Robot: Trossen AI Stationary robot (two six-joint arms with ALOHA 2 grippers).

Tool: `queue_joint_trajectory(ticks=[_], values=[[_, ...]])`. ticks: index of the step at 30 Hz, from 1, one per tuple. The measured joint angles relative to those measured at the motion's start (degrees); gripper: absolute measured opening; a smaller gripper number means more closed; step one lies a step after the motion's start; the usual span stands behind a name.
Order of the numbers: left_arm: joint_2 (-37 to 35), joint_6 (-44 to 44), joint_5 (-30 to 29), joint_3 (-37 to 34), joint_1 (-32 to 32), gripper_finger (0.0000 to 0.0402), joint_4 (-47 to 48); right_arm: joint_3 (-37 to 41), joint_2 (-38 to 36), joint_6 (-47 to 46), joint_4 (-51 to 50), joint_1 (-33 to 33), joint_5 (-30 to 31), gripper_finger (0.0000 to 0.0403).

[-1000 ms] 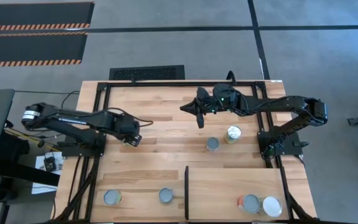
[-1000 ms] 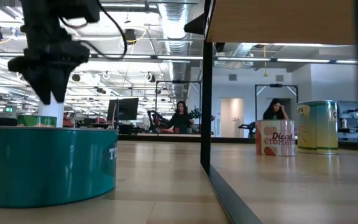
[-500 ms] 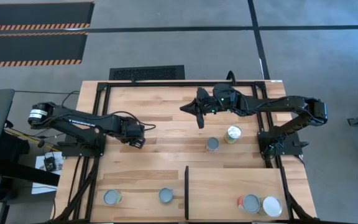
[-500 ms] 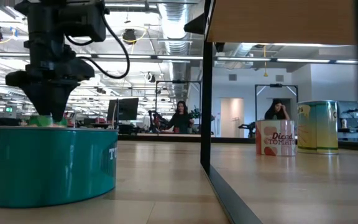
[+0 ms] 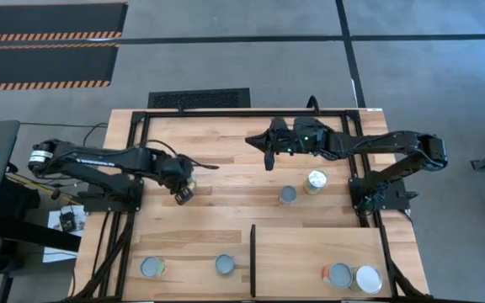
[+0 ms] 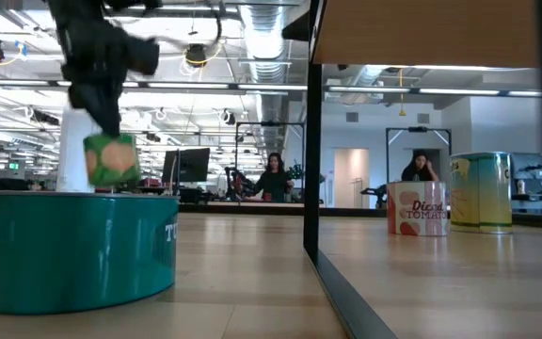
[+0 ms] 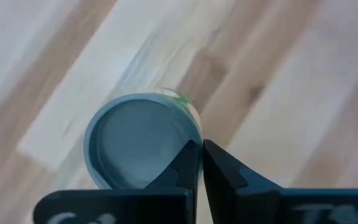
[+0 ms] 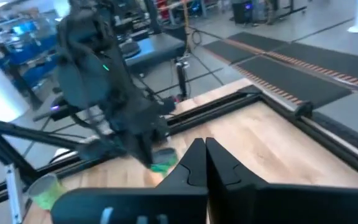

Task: Pick and place cans onto a shelf
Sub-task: Put the canned peaches onto the shelf

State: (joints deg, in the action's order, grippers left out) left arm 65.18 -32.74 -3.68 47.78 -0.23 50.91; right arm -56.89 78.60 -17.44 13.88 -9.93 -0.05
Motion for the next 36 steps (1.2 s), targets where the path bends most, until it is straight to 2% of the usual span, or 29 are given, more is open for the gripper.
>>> queue_joint_trajectory(ticks=[4, 8, 10, 12, 14, 17, 21, 25, 27, 31, 36], values=[[-3.2, 7.18, 2.99, 3.07, 0.35, 0.0001, -1.47, 0.07, -2.12, -0.13, -1.29, 0.31, 3.48, 0.0005], [-4.21, 12.65, 7.19, 9.93, 1.97, 0.0001, -4.96, 0.05, -3.88, 0.09, -8.14, -2.62, 4.75, 0.0004], [-3.62, 13.2, 6.05, 14.96, 3.78, 0.0001, -5.97, 0.09, -4.19, 1.78, -11.6, -4.21, 4.72, 0.0003], [-1.81, 13.2, 2.18, 20.25, 5.7, 0.0, -7.02, 0.12, -4.29, 4.7, -13.11, -5.53, 3.31, 0.0003], [1.02, 13.24, -1.73, 24.8, 8.06, 0.0, -7.53, 0.12, -4.38, 6.43, -14.05, -6.83, -0.41, 0.0003], [6.1, 13.38, -5.48, 31.21, 11.53, 0.0, -13.75, 0.12, -4.36, 7.67, -14.61, -8.4, -4.91, 0.0003], [14.79, 16.34, -8.16, 40.3, 15.21, 0.0, -20.46, 0.11, -4.36, 10.28, -15.04, -9.75, -5.68, 0.0003], [24.47, 19.0, -9.75, 51.85, 17.52, 0.0, -21.55, 0.1, -4.36, 9.7, -15.58, -11.34, -5.93, 0.0003], [29.5, 19.2, -9.54, 58.23, 18.03, 0.0, -20.5, 0.1, -4.36, 8.75, -16.3, -11.87, -5.89, 0.0003], [37.98, 21.35, -4.33, 69.17, 18.76, 0.0, -16.19, 0.1, -4.26, 7.09, -16.27, -12.45, -5.27, 0.0003], [44.0, 24.71, 1.0, 78.32, 20.18, 0.0, -8.01, 0.1, -3.79, 7.26, -16.91, -12.61, -1.91, 0.0003]])
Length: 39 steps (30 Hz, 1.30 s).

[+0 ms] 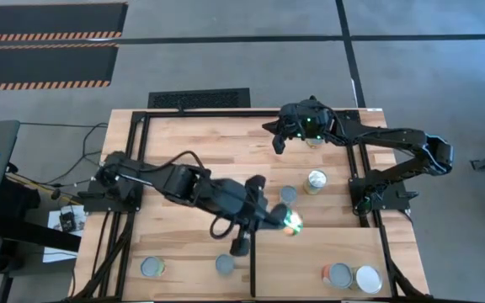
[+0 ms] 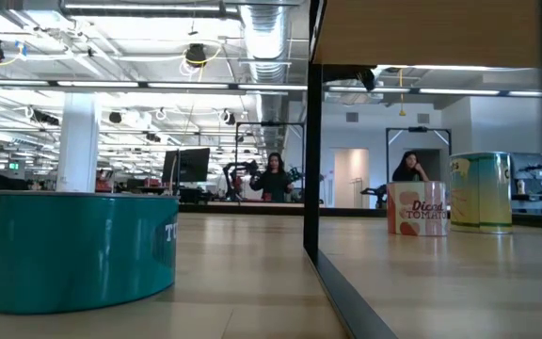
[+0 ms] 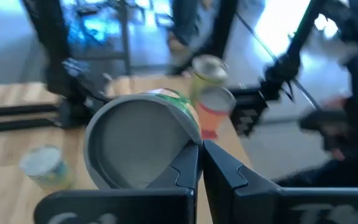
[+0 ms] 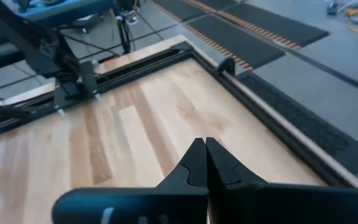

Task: Pick and place cans onto a shelf
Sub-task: Put the canned peaches onto the shelf

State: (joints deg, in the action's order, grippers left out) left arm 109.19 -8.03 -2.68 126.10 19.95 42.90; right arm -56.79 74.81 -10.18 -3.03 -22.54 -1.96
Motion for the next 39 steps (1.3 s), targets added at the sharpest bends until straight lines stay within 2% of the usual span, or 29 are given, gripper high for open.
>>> queue_joint_trajectory(ticks=[4, 8, 13, 20, 25, 30, 39], values=[[0.46, 0.7, -0.67, 1.54, 1.38, 0.0, 2.64, 0.0, -3.49, 1.89, -4.44, -1.76, 0.38, 0.0003], [0.66, -0.86, -1.34, 1.43, 2.78, 0.0, 4.14, 0.0, -10.49, 3.2, -11.68, -1.49, 0.55, 0.0002], [3.63, -3.12, -2.51, 1.2, 3.39, 0.0, 4.2, 0.44, -18.9, 3.68, -14.7, 2.53, 0.59, 0.0001], [8.89, -4.0, -0.64, 1.14, 3.34, 0.0, 1.78, 0.87, -24.85, 3.01, -15.08, 10.05, 6.07, 0.0001], [11.23, -5.99, -1.28, 1.35, 3.67, 0.0, -0.41, 0.87, -26.29, 2.72, -15.15, 14.95, 9.47, 0.0], [13.83, -9.65, -1.68, 1.19, 3.56, 0.0, -0.4, 0.9, -26.09, 2.78, -15.61, 18.85, 10.06, 0.0], [16.87, -13.74, 0.76, 1.17, 4.04, 0.0, -1.46, 0.9, -24.51, 3.08, -15.28, 22.67, 13.22, 0.0]])
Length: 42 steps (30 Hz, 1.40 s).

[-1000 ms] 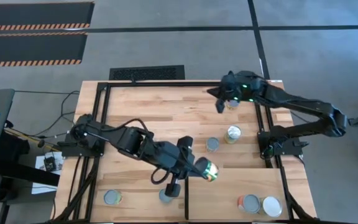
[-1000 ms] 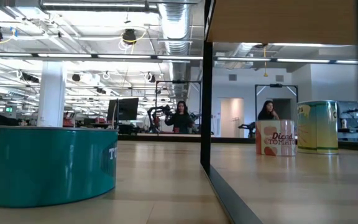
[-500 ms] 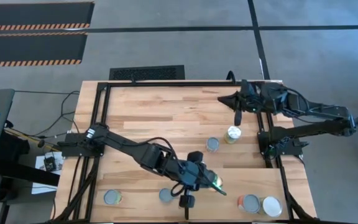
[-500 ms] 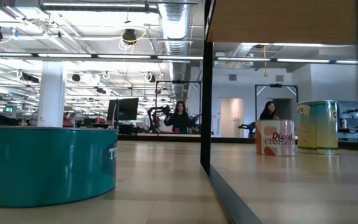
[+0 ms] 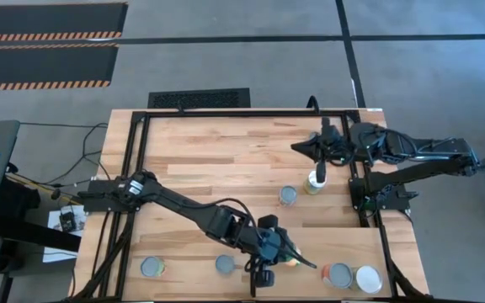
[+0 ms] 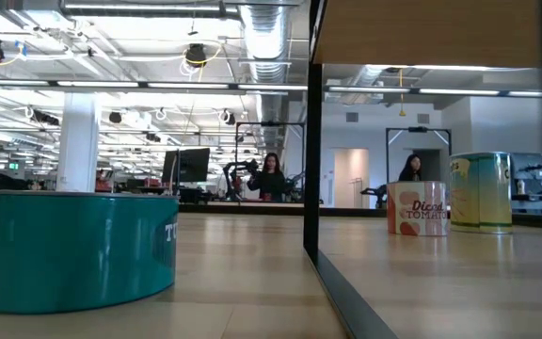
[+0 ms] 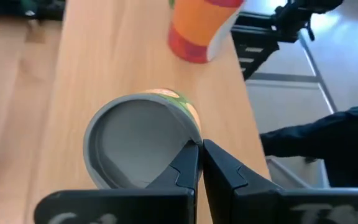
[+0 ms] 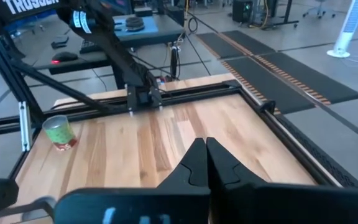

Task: Pick and place cans onto a shelf
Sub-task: Put the canned peaches onto the shelf

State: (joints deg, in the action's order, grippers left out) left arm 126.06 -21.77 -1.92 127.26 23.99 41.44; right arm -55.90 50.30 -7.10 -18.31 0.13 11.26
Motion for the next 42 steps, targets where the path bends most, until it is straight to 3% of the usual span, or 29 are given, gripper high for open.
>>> queue_joint_trajectory(ticks=[19, 31, 34, 39, 42], values=[[1.46, -4.3, 4.51, 0.17, -0.11, 0.0021, -1.85, 0.0, 0.05, 0.12, 0.42, 2.57, 0.88, 0.0], [1.43, -1.01, 4.6, 6.23, -1.09, 0.0058, 1.28, 0.0, 0.03, 0.16, 0.42, 2.52, 0.85, 0.0001], [0.29, 2.02, 4.14, 7.24, -1.65, 0.0053, 1.4, 0.0, -0.12, 0.12, 0.4, 2.55, 0.64, 0.0001], [-4.9, 6.43, -2.76, 7.05, -1.64, 0.0009, 2.64, -1.87, -0.76, -0.04, -1.03, 4.81, 0.68, 0.0001], [-7.37, 8.23, -4.95, 6.43, -1.62, 0.0005, 4.28, -3.59, -0.6, -2.82, -3.42, 7.54, 0.71, 0.0001]])
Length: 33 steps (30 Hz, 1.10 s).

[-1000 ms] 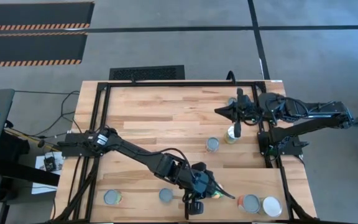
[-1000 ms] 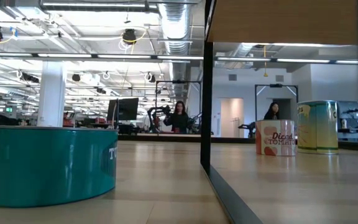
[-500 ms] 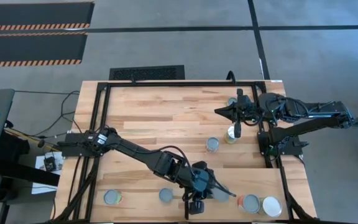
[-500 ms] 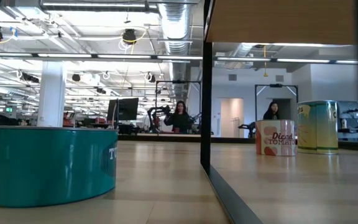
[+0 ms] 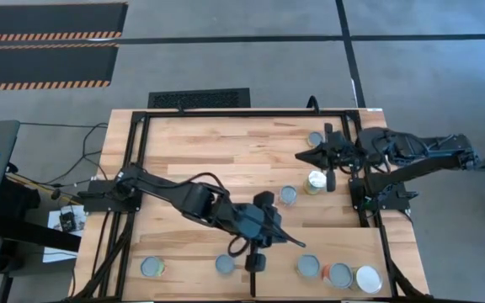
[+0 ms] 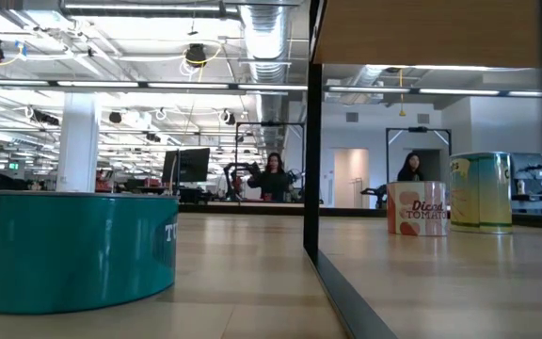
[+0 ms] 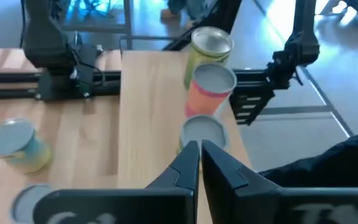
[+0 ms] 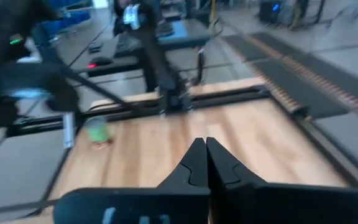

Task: Pick and place cans onto a shelf
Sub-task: Put the canned peaches onto the shelf

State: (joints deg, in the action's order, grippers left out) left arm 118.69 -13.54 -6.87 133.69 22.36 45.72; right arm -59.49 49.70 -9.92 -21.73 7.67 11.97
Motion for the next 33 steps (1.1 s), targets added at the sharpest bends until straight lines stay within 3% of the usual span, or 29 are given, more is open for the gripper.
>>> queue_joint_trajectory(ticks=[7, 18, 27, 33], values=[[-1.76, 0.93, 0.66, -6.07, -0.27, 0.0, -1.06, -4.88, 3.46, -7.35, -11.42, 8.97, 2.01, 0.0], [-6.05, 0.1, 4.65, -18.72, -2.82, 0.0, -17.29, -14.7, 10.76, -18.93, -28.91, 19.65, 6.16, 0.0], [-20.02, -2.73, 3.0, -44.99, -4.06, 0.0, -40.55, -17.22, 11.63, -27.19, -35.85, 22.78, 7.44, 0.0], [-27.86, -5.02, 2.55, -59.35, -6.14, 0.0, -52.83, -17.23, 14.82, -31.46, -36.72, 22.83, 1.56, 0.0]])
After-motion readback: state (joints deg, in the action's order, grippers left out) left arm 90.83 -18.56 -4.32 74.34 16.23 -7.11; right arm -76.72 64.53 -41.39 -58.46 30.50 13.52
